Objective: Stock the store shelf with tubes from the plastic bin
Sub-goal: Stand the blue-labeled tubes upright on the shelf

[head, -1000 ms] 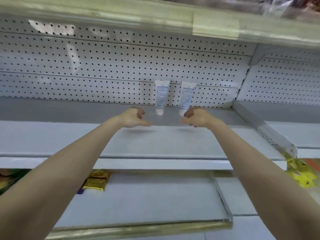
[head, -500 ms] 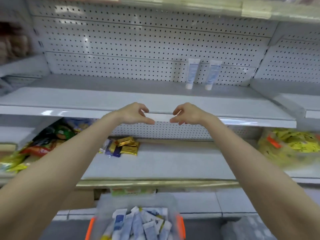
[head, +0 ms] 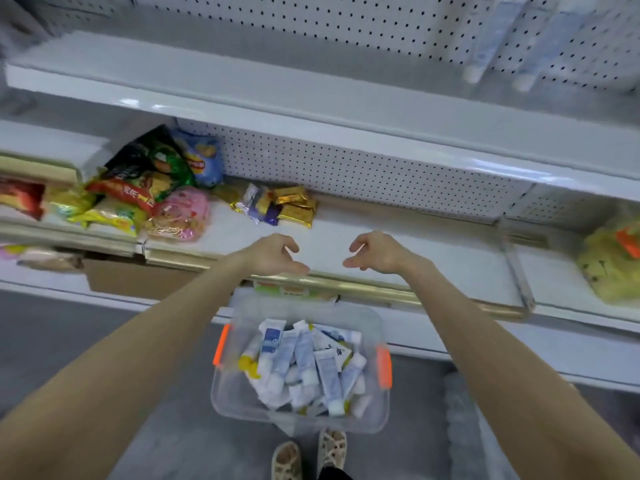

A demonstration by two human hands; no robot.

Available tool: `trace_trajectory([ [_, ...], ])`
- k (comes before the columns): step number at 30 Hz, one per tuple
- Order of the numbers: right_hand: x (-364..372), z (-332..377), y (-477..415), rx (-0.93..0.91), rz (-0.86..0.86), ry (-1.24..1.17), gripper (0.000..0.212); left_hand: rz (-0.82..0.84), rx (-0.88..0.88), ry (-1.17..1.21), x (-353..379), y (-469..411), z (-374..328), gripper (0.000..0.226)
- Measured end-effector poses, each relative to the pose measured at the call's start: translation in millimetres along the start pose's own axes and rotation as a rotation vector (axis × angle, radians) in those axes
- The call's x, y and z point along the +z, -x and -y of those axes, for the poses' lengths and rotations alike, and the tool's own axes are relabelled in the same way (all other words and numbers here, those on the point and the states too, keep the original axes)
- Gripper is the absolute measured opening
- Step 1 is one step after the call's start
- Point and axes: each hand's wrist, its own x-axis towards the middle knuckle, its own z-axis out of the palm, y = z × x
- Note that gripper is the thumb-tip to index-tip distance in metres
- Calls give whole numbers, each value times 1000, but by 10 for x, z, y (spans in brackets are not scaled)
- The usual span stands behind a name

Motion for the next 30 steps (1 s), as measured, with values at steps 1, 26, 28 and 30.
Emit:
trace_trajectory([
  [1, 117, -70, -75, 13, 20, -4, 44, 14, -22, 15, 94, -38, 118, 61],
  [26, 2443, -1681, -932, 376, 231, -224, 63, 23, -513, 187, 2224, -887, 1829, 33],
  [28, 2500, -1725, -994, 386, 232, -246, 65, 18, -538, 180, 2270, -966, 1848, 36],
  [30, 2554, -1749, -1041, 409, 225, -284, 66, 21, -559, 169, 2306, -1027, 1878, 39],
])
